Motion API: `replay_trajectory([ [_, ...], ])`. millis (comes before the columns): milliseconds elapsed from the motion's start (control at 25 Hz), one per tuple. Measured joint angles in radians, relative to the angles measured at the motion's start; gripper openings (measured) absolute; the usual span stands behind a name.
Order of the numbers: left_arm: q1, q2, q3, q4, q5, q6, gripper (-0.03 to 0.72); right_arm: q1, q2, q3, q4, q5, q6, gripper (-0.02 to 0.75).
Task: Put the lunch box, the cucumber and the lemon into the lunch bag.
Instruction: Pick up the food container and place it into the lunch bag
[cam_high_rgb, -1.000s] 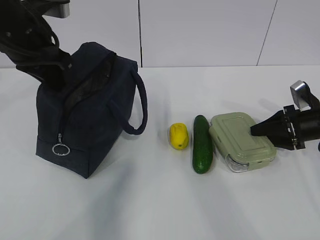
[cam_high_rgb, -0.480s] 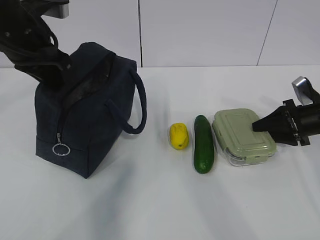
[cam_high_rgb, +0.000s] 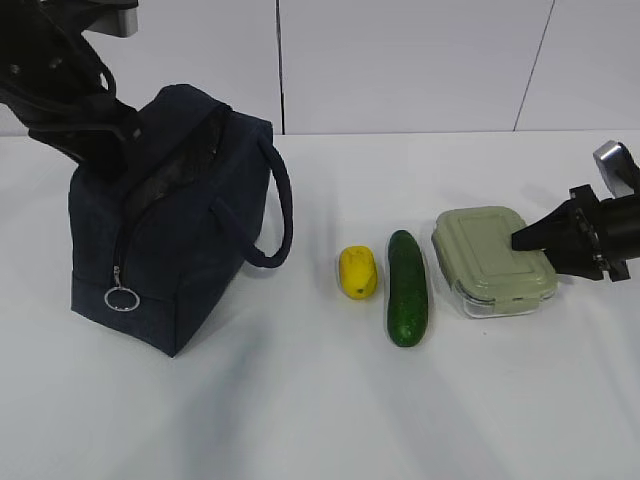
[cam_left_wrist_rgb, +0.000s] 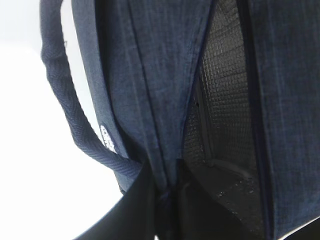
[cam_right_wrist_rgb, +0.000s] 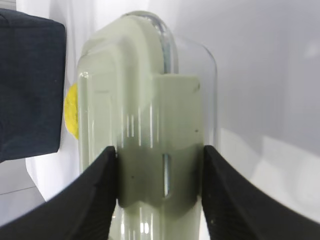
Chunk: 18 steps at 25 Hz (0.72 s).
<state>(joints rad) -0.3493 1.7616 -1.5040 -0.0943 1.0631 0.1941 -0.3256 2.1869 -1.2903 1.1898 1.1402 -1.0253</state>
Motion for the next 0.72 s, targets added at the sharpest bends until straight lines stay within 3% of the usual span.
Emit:
replay_trajectory([
  [440, 0.0, 0.0, 0.0, 0.0, -0.001, 0.0, 0.019, 0.007, -0.045, 0.0, 0.055, -0.001, 0.023, 0.384],
  [720, 0.0, 0.0, 0.0, 0.0, -0.002, 0.0, 0.019, 0.068, -0.097, -0.038, 0.06, -0.001, 0.058, 0.384],
])
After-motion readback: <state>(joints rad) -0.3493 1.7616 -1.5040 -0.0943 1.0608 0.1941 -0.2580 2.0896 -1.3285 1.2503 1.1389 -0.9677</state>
